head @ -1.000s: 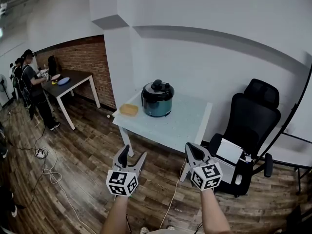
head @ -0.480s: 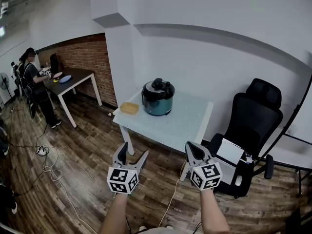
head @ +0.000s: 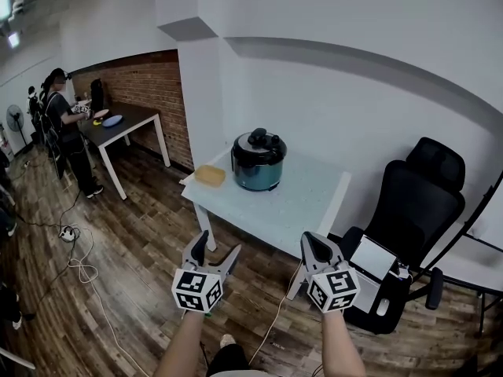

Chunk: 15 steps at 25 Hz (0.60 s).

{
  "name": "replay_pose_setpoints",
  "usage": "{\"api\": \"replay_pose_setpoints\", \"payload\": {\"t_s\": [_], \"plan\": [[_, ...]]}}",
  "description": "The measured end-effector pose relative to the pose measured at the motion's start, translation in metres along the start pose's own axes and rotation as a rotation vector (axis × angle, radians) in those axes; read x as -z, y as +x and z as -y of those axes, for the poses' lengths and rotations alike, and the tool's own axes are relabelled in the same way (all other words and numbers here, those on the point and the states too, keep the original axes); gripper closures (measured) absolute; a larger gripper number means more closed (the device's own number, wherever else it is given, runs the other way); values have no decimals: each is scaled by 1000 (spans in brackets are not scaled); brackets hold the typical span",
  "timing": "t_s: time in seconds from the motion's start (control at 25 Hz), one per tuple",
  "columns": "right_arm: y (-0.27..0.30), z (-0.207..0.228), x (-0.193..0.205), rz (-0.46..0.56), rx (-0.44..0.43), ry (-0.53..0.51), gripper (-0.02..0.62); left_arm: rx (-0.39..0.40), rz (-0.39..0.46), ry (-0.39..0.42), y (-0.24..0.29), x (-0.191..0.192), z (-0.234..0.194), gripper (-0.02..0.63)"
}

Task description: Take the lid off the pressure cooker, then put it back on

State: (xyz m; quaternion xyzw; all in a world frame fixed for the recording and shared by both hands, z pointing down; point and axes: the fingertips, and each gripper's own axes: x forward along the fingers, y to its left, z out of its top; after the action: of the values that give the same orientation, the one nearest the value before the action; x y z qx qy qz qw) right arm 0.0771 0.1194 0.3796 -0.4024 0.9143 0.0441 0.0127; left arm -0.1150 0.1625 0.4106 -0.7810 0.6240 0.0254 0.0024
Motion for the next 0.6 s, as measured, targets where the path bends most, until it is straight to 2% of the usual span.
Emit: {"api": "replay_pose_setpoints", "payload": {"t_s": [0.28,0.6], "plan": [[51,29,17,-4,15,-1,595,12,12,8,57,8,-29,261],[161,70,28,-8,63,-6,595,53,19,8,168,13,-99,261]]}}
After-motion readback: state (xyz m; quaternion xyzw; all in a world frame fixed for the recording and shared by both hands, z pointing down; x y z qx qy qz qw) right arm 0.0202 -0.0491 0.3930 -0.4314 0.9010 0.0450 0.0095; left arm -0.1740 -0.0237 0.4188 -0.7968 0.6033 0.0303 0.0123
